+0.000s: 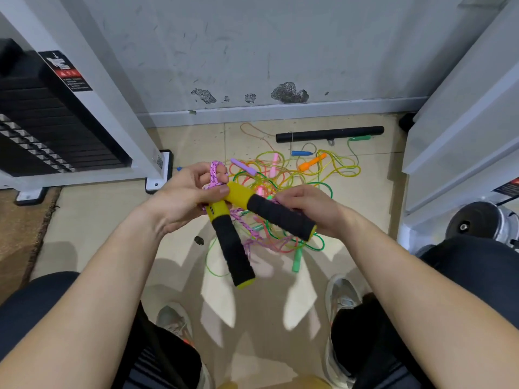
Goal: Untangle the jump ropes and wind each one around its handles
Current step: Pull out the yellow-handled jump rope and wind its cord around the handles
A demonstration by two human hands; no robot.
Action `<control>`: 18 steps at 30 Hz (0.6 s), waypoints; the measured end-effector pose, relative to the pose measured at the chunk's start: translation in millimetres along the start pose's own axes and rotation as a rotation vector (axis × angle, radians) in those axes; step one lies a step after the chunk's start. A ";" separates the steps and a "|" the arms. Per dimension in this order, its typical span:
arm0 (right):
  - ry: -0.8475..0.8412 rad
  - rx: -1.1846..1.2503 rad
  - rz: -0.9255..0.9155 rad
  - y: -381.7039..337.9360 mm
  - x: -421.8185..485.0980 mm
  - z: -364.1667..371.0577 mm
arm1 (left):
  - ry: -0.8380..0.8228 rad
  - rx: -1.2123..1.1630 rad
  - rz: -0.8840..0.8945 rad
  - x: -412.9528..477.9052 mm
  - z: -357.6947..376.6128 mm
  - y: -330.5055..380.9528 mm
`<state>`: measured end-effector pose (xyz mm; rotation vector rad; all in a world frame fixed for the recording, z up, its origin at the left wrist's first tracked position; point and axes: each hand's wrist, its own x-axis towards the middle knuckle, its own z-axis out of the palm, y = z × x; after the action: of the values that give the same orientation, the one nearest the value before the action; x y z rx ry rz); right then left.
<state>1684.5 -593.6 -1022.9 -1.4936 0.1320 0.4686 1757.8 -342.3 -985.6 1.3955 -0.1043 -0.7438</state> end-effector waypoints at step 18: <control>0.409 -0.573 -0.138 19.7 2.8 71.3 | 0.570 0.198 0.146 18.1 53.6 -52.6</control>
<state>1665.3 -523.3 -1035.9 -2.1360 0.2266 0.0780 1724.1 -396.9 -1028.7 1.7211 0.1701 -0.1986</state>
